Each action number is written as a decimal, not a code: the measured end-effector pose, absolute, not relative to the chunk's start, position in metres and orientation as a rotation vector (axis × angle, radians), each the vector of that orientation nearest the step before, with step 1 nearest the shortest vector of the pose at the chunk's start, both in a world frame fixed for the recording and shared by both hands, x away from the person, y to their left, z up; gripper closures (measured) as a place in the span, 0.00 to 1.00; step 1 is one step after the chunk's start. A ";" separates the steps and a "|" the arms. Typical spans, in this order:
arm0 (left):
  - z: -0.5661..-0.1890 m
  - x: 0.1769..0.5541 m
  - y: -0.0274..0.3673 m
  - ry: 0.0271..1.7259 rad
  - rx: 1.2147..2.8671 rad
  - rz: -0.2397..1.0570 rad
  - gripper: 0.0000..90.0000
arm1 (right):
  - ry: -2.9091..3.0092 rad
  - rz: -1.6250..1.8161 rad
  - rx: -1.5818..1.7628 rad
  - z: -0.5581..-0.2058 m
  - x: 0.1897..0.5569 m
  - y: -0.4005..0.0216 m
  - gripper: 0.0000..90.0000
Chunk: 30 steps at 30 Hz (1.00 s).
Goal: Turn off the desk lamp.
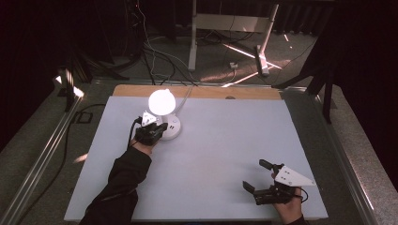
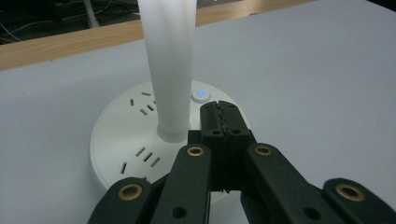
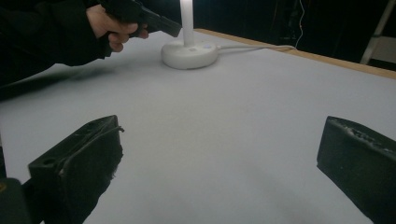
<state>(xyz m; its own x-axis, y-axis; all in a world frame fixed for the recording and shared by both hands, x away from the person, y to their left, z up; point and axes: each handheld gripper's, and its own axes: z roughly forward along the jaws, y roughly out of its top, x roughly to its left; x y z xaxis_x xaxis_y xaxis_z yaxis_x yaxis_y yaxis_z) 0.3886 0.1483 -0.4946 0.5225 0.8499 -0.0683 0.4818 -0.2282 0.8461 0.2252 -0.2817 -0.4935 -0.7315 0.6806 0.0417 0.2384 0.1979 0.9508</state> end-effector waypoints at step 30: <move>-0.514 0.390 0.140 1.096 1.944 0.577 1.00 | 2.096 1.547 0.859 -0.494 0.226 -0.282 0.00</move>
